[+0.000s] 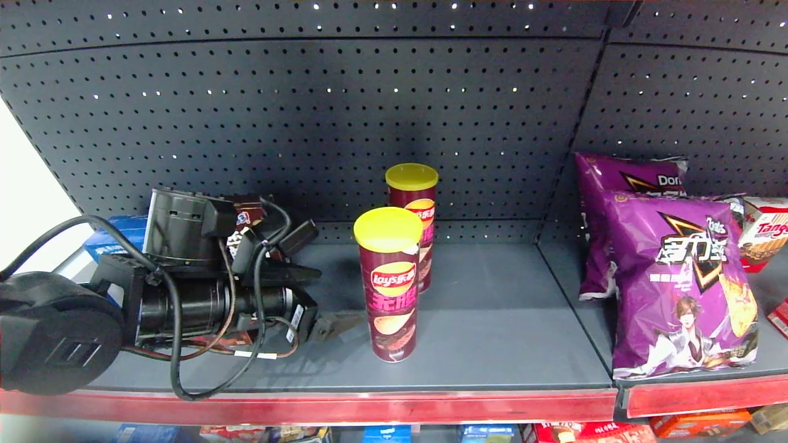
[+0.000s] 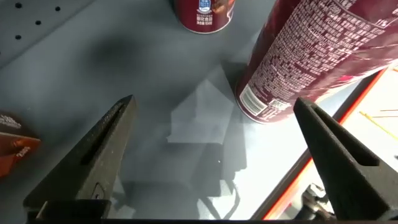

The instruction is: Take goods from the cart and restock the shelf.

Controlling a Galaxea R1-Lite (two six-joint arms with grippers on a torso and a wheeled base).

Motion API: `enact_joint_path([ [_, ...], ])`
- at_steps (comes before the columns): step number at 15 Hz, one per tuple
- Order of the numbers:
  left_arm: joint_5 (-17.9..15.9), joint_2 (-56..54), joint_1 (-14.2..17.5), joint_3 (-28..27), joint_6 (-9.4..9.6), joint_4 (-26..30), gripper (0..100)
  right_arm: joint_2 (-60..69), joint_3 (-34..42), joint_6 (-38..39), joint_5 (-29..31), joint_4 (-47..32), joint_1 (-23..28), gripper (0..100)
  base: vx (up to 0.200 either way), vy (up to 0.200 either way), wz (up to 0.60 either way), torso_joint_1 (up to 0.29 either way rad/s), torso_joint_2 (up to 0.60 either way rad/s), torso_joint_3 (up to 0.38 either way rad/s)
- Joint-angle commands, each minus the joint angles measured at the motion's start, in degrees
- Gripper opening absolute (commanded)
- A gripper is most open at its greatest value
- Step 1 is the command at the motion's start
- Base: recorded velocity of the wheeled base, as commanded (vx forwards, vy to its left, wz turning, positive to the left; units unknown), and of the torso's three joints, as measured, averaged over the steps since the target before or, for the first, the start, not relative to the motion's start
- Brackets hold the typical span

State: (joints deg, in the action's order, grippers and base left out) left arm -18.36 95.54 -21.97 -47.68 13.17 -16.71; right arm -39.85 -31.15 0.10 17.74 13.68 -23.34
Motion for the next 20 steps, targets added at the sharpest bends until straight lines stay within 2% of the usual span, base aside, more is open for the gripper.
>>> enact_joint_path([
  [1,0.0,0.4,0.0,-0.1,0.81,0.0,100,-0.2,0.0,0.0,0.0,0.0,0.0,100,0.000,0.000,0.00,0.000,0.00,0.000],
  [5,0.0,0.4,0.0,0.0,3.01,0.0,100,-0.1,0.0,0.0,0.0,0.0,0.0,100,0.000,0.000,0.00,0.000,0.00,0.000],
  [20,0.1,2.0,-2.4,-0.3,3.01,-0.2,100,0.7,0.3,0.0,0.1,0.0,0.1,100,0.000,0.000,0.00,0.000,0.00,0.000],
])
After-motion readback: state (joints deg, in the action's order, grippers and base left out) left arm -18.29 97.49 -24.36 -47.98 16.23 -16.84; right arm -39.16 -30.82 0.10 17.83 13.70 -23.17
